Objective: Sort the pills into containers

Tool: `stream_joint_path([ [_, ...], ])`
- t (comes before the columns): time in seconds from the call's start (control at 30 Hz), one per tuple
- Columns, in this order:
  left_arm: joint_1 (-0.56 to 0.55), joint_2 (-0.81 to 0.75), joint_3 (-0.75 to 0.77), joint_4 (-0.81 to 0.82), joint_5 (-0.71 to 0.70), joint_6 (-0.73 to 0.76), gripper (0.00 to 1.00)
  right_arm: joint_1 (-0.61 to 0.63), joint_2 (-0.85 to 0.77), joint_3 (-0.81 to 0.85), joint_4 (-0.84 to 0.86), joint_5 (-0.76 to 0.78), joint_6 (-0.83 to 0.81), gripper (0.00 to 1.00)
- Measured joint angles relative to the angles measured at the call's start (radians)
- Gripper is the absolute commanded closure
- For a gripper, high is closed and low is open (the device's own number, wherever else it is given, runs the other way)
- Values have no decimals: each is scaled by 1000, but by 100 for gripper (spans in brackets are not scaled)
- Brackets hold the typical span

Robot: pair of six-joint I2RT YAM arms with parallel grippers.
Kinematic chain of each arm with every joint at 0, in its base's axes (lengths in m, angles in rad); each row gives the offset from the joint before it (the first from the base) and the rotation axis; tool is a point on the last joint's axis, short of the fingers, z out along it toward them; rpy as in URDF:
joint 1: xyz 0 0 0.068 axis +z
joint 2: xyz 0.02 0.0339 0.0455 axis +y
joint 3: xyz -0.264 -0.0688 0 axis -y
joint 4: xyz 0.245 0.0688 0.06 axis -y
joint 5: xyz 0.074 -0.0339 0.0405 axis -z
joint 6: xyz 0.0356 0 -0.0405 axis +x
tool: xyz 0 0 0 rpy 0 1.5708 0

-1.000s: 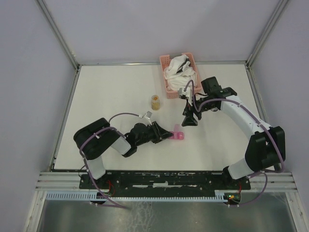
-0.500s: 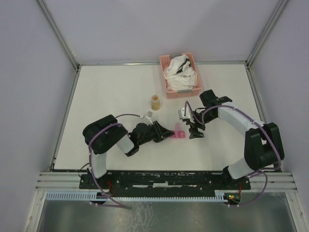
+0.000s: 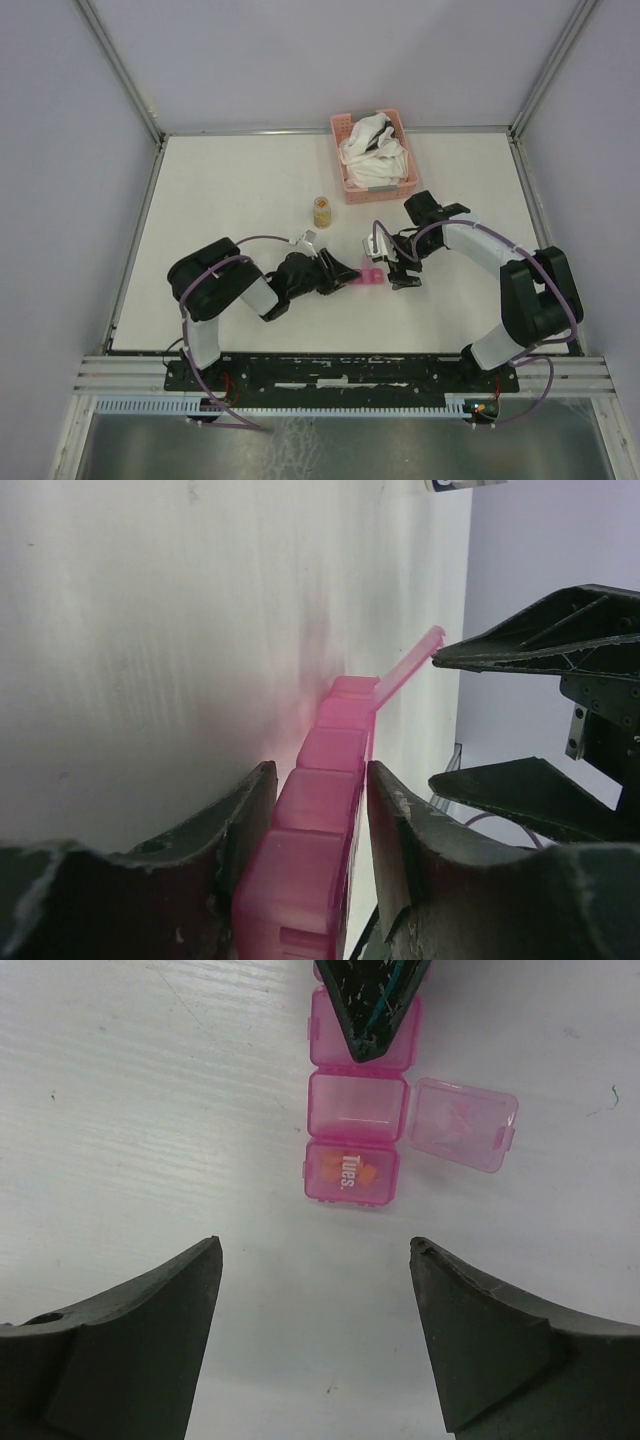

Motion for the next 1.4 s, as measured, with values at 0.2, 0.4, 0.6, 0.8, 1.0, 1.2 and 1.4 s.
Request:
stream_joint_path([
  [0.2, 1, -44, -5, -76, -30, 19, 37, 0, 5, 0, 0, 3, 13, 16],
  [0.4, 1, -119, -21, -151, -64, 46, 25, 0, 8, 6, 0, 3, 17, 16],
  [0.6, 1, -197, -23, -272, -103, 81, 24, 0, 12, 13, -3, 2, 22, 16],
  [0.8, 1, -263, -10, -411, -144, 91, 22, 0, 12, 16, -7, -5, 28, 16],
  [1.0, -4, -315, 11, -536, -194, 93, 21, 0, 12, 26, -12, -6, 32, 16],
  [1.2, -10, -408, 18, -705, -265, 106, 20, 0, 12, 27, -18, -6, 32, 16],
  [1.4, -14, -502, 18, -819, -314, 114, 20, 0, 12, 37, -35, -6, 32, 16],
])
